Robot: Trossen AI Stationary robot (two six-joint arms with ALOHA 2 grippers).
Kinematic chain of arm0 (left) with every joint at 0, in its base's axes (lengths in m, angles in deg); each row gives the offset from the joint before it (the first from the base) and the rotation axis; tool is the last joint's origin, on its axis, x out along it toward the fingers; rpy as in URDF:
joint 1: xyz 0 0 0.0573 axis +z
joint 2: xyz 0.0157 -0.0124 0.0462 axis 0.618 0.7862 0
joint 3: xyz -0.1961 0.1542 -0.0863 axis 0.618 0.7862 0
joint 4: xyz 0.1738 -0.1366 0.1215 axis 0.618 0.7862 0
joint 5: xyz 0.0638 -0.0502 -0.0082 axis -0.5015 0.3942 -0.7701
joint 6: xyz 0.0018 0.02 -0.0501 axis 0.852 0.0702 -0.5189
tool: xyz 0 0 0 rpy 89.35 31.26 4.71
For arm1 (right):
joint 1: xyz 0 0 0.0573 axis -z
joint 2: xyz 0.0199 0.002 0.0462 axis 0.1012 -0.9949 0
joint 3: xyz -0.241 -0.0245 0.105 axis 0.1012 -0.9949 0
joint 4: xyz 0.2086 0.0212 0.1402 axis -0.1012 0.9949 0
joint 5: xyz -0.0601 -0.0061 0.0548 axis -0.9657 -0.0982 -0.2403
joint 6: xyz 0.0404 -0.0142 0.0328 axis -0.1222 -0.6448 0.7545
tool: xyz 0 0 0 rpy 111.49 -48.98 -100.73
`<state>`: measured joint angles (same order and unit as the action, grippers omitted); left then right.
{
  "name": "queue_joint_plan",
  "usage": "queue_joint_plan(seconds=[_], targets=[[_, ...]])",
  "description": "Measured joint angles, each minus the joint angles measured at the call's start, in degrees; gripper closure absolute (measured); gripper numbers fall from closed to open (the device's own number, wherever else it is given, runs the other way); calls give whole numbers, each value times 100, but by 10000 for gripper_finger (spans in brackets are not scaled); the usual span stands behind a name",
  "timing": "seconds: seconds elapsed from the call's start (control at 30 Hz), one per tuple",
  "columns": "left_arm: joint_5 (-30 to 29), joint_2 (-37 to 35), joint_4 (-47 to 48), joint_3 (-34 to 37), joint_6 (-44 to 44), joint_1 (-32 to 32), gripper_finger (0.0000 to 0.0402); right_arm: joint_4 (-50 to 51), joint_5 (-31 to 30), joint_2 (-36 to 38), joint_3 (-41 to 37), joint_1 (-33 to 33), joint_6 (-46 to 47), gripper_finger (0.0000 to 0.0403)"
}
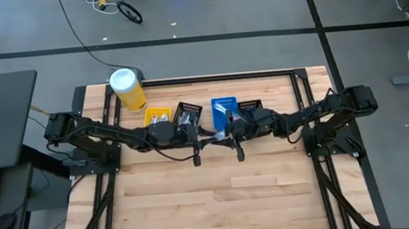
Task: Pick & Place Travel size toiletries
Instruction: Put the blue toothbrush into the blue bin
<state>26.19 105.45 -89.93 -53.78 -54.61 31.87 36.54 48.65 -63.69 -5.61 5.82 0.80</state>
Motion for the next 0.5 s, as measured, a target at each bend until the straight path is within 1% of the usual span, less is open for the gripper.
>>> queue_joint_plan(seconds=[0.2, 0.4, 0.5], targets=[[-71, -4, 208, -2, -356, 2, 363, 126, -4, 0, 0, 4, 1, 354], [-289, 0, 456, 4, -415, 0, 363, 569, -441, 2, 2, 4, -34, 356], [-383, 0, 619, 4, -417, -1, 363, 679, -496, 4, 2, 3, -35, 357]])
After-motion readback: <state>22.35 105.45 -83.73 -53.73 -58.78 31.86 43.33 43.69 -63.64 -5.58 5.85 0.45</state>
